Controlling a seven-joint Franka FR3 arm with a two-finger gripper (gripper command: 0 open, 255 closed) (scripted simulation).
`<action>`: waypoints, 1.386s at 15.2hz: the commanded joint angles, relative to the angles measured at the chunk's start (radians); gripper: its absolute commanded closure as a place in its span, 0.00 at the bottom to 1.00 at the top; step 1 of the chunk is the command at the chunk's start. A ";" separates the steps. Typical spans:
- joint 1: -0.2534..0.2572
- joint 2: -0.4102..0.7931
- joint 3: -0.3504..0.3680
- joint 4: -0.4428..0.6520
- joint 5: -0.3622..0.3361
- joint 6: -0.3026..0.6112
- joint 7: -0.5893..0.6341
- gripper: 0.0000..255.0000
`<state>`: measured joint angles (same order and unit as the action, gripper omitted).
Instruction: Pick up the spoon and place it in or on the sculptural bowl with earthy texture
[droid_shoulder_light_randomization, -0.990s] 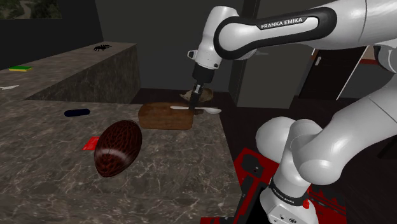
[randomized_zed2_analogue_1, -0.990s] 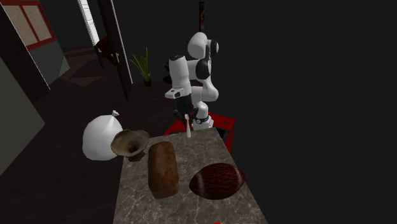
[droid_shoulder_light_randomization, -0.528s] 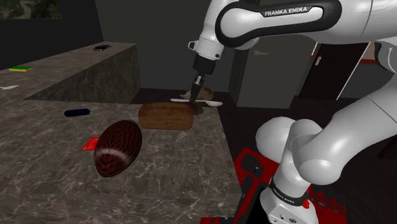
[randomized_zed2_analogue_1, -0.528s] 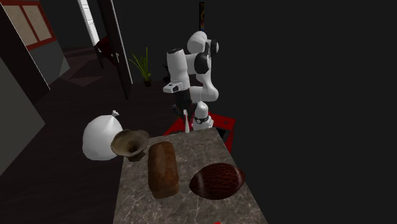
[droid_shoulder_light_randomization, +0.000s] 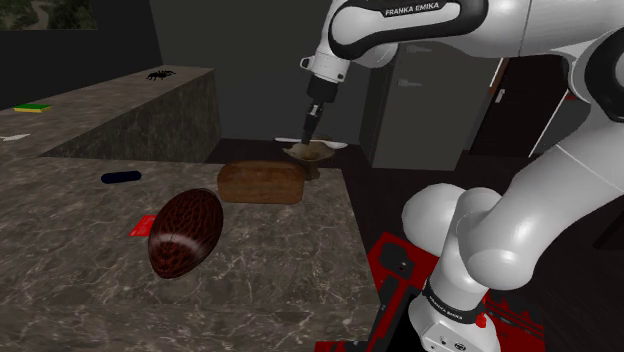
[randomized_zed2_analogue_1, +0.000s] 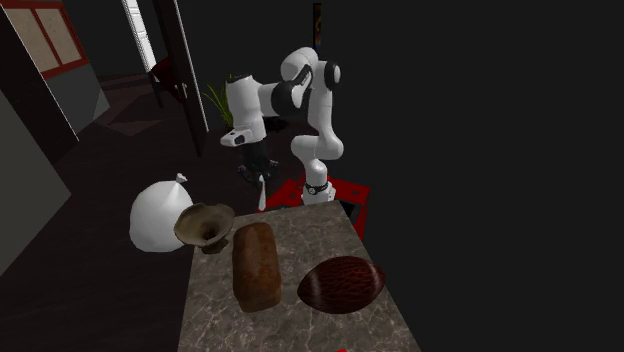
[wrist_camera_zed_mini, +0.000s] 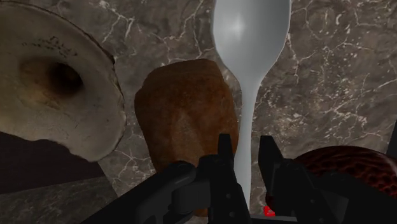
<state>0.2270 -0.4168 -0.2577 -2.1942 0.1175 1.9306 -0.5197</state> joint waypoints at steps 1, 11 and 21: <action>-0.007 0.050 -0.038 0.052 0.004 -0.011 -0.048 1.00; -0.056 0.356 -0.214 0.386 0.106 -0.106 -0.300 1.00; -0.095 0.487 -0.255 0.443 0.179 -0.072 -0.407 1.00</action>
<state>0.1313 0.0671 -0.5128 -1.7426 0.2936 1.8468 -0.9239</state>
